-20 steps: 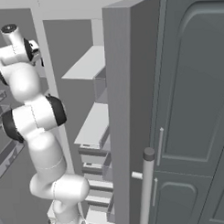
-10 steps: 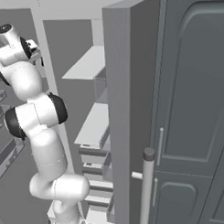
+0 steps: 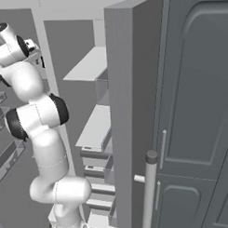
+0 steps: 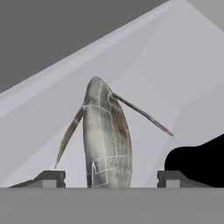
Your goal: There's a fish in the fridge that needs to be moved to the freezer for freezing. Pick up the fish from the fridge, place it on any shelf in the freezer, and close the fridge and freezer doors when done.
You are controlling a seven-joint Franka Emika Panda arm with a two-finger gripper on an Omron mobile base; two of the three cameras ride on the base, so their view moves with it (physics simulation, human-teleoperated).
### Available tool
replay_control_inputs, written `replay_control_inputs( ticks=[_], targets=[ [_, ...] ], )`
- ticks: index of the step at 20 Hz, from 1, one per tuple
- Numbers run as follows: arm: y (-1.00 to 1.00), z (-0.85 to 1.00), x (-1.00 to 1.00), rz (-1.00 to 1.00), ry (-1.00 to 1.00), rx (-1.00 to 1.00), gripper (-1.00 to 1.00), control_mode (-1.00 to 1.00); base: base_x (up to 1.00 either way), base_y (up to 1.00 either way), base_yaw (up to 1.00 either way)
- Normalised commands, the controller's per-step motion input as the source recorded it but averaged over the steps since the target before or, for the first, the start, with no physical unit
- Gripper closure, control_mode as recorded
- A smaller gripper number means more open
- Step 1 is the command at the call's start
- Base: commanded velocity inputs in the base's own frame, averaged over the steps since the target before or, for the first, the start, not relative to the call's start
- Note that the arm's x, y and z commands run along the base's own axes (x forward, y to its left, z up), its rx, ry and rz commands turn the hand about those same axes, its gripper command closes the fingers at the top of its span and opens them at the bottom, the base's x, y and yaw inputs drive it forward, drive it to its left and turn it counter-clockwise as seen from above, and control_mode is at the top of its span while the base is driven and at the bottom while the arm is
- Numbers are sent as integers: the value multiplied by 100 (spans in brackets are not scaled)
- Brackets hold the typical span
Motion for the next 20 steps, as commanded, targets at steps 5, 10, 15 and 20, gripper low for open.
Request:
replay_control_inputs(
  ticks=[5, 10, 15, 20],
  targets=[
    [0, 0, -31, 0, -5, 1, -100, -100, 0, 0, 0],
    [-13, 3, -53, 0, -7, 6, -100, -100, 0, 0, 0],
    [-66, -5, -82, -2, -15, 12, -100, -100, 0, 0, 0],
    [-30, -3, -100, -7, -19, 14, -100, -100, 0, 0, 0]
  ],
)
